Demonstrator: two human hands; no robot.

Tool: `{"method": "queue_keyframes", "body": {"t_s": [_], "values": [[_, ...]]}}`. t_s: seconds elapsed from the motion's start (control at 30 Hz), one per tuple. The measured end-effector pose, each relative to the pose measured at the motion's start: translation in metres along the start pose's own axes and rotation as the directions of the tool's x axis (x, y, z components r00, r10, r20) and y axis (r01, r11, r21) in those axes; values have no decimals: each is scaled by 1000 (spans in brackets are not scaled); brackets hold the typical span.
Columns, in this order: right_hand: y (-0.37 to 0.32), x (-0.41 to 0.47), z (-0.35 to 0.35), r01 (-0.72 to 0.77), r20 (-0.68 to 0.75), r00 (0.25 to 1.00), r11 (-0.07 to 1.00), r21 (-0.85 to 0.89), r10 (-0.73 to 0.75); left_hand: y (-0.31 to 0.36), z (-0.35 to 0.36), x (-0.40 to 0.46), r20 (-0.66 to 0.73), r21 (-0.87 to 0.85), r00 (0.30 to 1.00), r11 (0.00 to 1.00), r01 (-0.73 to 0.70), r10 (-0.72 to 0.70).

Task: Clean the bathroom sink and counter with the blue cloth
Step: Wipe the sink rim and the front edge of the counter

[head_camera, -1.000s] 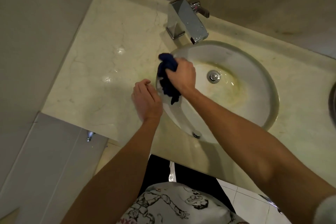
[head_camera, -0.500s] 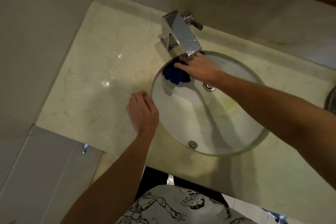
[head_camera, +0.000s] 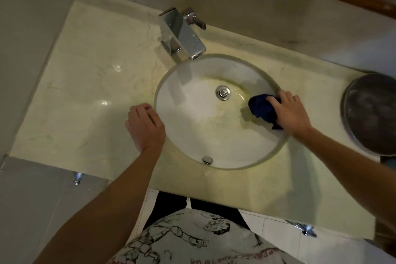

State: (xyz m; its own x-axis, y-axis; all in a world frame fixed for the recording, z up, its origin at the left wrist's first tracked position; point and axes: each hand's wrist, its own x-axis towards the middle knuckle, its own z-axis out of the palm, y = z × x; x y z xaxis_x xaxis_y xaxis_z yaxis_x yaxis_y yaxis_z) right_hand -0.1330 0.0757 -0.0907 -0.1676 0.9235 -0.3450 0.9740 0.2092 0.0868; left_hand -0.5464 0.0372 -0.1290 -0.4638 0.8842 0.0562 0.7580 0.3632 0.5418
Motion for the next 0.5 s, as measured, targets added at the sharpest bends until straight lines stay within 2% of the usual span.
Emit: {"method": "queue_keyframes", "body": {"t_s": [0.1,0.2,0.37,0.43,0.5], "values": [[-27,-51,17,-197,34,980,973,119,194,3,-3,-1,-3,-35,1000,999,-9,9],[-79,-87,30,-306,13,949,915,264,314,4,-4,-1,-10,-52,1000,999,-10,9],[-202,-116,34,-251,-79,942,838,485,328,1,-3,0,-9,-67,1000,998,6,-6],[-216,-113,32,-218,-91,950,842,494,299,1,-3,-1,0,-55,1000,998,-3,3],[-198,-108,34,-223,-64,956,847,483,287,0,-3,-1,-2,-51,1000,999,-8,8]]}}
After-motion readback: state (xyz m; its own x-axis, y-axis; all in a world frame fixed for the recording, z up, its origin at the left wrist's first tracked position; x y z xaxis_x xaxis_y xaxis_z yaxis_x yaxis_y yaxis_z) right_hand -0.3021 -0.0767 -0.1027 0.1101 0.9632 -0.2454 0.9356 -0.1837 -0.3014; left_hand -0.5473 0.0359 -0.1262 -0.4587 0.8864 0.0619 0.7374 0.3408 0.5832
